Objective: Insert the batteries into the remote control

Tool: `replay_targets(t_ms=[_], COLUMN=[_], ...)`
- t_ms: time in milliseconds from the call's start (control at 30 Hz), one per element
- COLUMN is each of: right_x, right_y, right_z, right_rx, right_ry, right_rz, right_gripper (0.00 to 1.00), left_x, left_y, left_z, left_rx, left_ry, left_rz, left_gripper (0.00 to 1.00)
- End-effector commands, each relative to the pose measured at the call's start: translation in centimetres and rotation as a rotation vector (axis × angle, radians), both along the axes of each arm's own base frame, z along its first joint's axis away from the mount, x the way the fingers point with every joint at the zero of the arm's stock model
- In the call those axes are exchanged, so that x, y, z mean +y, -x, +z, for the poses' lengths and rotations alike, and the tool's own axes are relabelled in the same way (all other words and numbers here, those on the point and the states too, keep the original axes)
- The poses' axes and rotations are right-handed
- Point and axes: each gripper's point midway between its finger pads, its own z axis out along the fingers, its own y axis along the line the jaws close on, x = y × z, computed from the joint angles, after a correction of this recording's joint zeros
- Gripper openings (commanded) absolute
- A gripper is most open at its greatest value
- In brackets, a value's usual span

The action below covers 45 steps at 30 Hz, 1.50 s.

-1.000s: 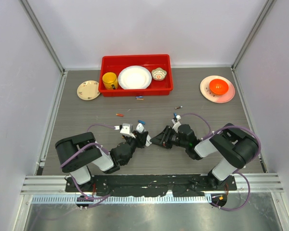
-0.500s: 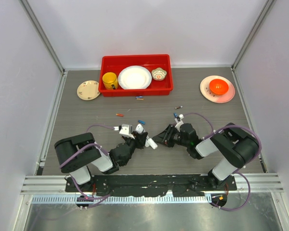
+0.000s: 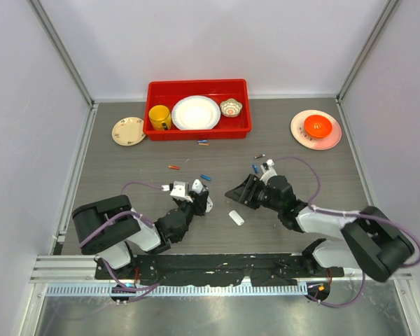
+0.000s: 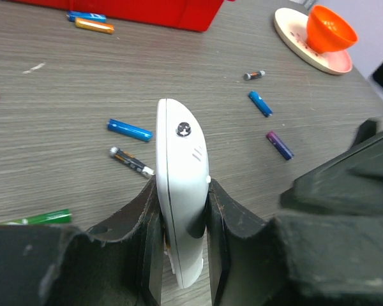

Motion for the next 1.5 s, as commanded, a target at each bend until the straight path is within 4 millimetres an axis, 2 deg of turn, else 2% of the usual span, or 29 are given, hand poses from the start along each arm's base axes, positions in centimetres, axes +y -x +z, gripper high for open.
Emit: replay_targets(t_ms=[0,33,100,133,167,200,233,267,300,333,367,400,433,467,500,533,600,633,667,733,767,800,833,933,1033,1100,1200,1400,1467], right_x=[-1.8,-2.0,-2.4,-2.5,-2.3,-2.4,-2.3,-2.1,-1.7,-1.7,-1.8,-1.7,-1.9,-2.0,-2.3,-2.7,-3.5,-4.2,-4.5,-6.2,-7.4,-8.2,-8.8,-10.6,-11.6,-11.4,-11.3,-12.0,-11.6], right_y=[-2.3,-2.4,-2.4,-2.2,-1.9,-1.5,-1.2,-0.8,-0.3,0.1,0.4,0.6,1.0,1.1,1.2,1.3,1.4,1.0,1.0,0.4,-0.4,-0.4,-0.8,-1.5,-1.8,-1.8,-2.0,-3.3,-3.8], right_z=[4.0,4.6,5.7,6.0,6.3,6.3,6.6,6.7,7.6,7.4,7.4,8.2,7.8,8.1,8.1,8.6,8.6,9.3,9.4,9.4,9.3,9.0,9.0,8.5,8.6,8.7,8.8,8.6,8.0], right_rx=[-0.193,-0.200,-0.268,-0.262,-0.297,-0.299,-0.303,-0.315,-0.338,-0.338,-0.341,-0.365,-0.364,-0.374,-0.376,-0.393,-0.392,-0.416,-0.417,-0.405,-0.397,-0.373,-0.358,-0.340,-0.335,-0.339,-0.341,-0.338,-0.333], right_ry=[0.175,0.217,0.306,0.348,0.389,0.408,0.418,0.416,0.384,0.379,0.372,0.347,0.348,0.343,0.346,0.347,0.377,0.397,0.417,0.496,0.545,0.576,0.593,0.654,0.675,0.655,0.635,0.723,0.771], right_rz=[-0.039,-0.026,0.008,0.028,0.058,0.074,0.090,0.109,0.130,0.135,0.137,0.137,0.139,0.135,0.132,0.115,0.099,0.065,0.056,-0.003,-0.066,-0.098,-0.140,-0.239,-0.292,-0.294,-0.315,-0.356,-0.311], right_gripper=[0.61,0.61,0.61,0.60,0.60,0.60,0.59,0.59,0.59,0.59,0.59,0.59,0.59,0.60,0.61,0.62,0.63,0.63,0.63,0.63,0.63,0.63,0.63,0.62,0.62,0.62,0.62,0.62,0.61], left_x=[1.7,1.7,1.5,1.4,1.5,0.8,0.7,1.0,1.2,-0.5,0.7,0.5,-0.4,0.4,0.3,0.1,-0.3,-0.7,-1.0,-1.4,-1.7,-1.6,-1.5,-2.2,-2.2,-1.9,-1.6,-1.4,-1.8], left_y=[-0.8,-0.7,-0.5,-0.5,-0.9,-0.6,-0.6,-2.1,-2.0,-0.9,-2.1,-2.1,-0.8,-1.5,-1.2,-1.1,0.2,0.3,1.5,2.8,3.3,4.0,4.4,4.9,5.9,6.2,6.0,5.2,5.8], left_z=[6.0,6.0,7.9,6.8,9.4,6.8,6.9,8.3,8.2,8.9,9.4,10.4,10.8,11.2,12.2,12.0,13.5,13.1,13.3,14.9,14.1,15.6,16.0,15.1,15.6,16.0,15.4,14.2,14.3], left_rx=[-0.134,-0.128,-0.120,-0.077,-0.059,0.041,0.095,0.144,0.198,0.242,0.246,0.268,0.305,0.309,0.303,0.321,0.310,0.359,0.379,0.365,0.418,0.347,0.384,0.450,0.429,0.390,0.375,0.315,0.295], left_ry=[0.160,0.158,0.251,0.212,0.341,0.247,0.269,0.345,0.349,0.382,0.420,0.486,0.499,0.525,0.563,0.571,0.589,0.619,0.618,0.678,0.691,0.713,0.766,0.763,0.763,0.756,0.758,0.741,0.723], left_rz=[0.096,0.094,0.074,0.060,0.059,0.006,-0.010,0.000,-0.032,-0.185,-0.188,-0.234,-0.360,-0.363,-0.417,-0.454,-0.603,-0.633,-0.723,-0.834,-0.879,-0.942,-0.968,-1.012,-1.026,-1.025,-0.986,-0.900,-0.923], left_gripper=[0.00,0.00,0.00,0.00,0.00,0.00,0.00,0.00,0.00,0.00,0.00,0.00,0.00,0.00,0.00,0.00,0.00,0.00,0.01,0.00,0.00,0.00,0.01,0.00,0.00,0.00,0.00,0.00,0.00])
